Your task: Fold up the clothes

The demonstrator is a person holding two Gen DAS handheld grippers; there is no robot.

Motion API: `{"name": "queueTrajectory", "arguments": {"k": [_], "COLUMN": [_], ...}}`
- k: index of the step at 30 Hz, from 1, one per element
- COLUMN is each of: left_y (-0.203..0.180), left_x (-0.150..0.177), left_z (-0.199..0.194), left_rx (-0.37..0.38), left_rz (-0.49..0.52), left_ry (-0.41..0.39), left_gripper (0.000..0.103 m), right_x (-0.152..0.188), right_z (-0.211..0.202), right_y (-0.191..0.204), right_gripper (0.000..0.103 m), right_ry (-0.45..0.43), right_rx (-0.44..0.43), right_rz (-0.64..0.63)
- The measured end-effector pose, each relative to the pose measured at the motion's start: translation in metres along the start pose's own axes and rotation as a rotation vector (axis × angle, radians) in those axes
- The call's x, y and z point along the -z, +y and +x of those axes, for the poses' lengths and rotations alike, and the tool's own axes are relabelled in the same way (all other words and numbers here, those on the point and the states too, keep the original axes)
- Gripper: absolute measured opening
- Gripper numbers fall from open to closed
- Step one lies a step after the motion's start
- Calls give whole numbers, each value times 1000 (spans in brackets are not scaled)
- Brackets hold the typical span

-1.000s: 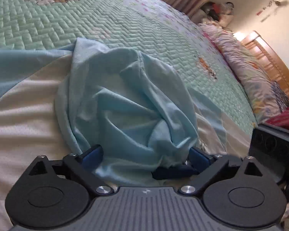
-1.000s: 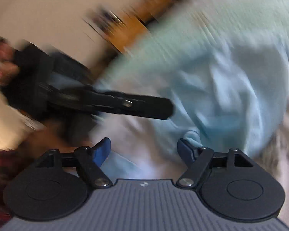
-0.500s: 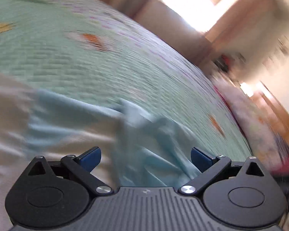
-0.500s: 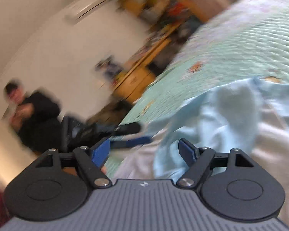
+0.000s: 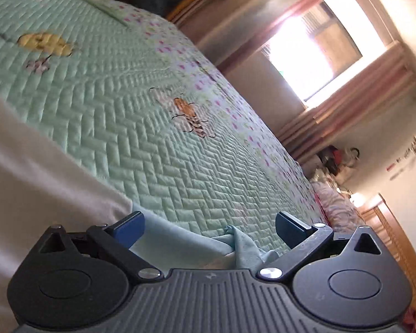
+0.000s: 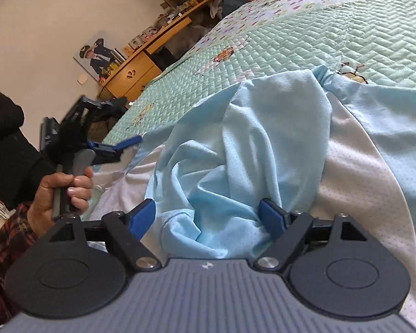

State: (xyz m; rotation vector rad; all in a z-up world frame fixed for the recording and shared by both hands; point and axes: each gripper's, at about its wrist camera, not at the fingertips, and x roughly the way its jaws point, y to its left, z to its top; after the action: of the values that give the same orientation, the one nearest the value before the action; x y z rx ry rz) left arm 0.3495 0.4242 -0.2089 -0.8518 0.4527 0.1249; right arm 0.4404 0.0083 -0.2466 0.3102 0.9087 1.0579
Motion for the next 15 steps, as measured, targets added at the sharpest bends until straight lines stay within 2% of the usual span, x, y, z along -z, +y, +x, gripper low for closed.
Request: {"name": "queueTrajectory", "arguments": {"k": [2, 4, 6, 8, 9, 10, 13, 15], "left_y": [-1, -12, -32, -52, -57, -56, -56, -57], "left_x": [-7, -14, -15, -9, -7, -9, -13, -11], "left_z": [-2, 0, 13, 29, 36, 35, 41, 49], "left_rx": [7, -15, -118, -283, -339, -348, -298, -331], "left_rz": [30, 124, 307, 565, 662, 690, 696, 751], "left_ry": [-15, -19, 13, 47, 54, 59, 106, 125], "left_gripper": [100, 100, 99, 96, 95, 94, 90, 88], "right_x": [-2, -4, -3, -2, -2, -2, -4, -4], "right_z": [2, 3, 1, 1, 2, 2, 3, 4], "right_y": [1, 1, 1, 1, 2, 2, 1, 2], "right_gripper": [88, 88, 88, 88, 88, 88, 88, 88], "right_ry": [-2, -4, -4, -5, -6, -7, -6, -10], "right_rx": [-3, -3, -2, 0, 2, 3, -3, -1], "right_rz": [0, 0, -4, -9, -12, -14, -15, -17]}}
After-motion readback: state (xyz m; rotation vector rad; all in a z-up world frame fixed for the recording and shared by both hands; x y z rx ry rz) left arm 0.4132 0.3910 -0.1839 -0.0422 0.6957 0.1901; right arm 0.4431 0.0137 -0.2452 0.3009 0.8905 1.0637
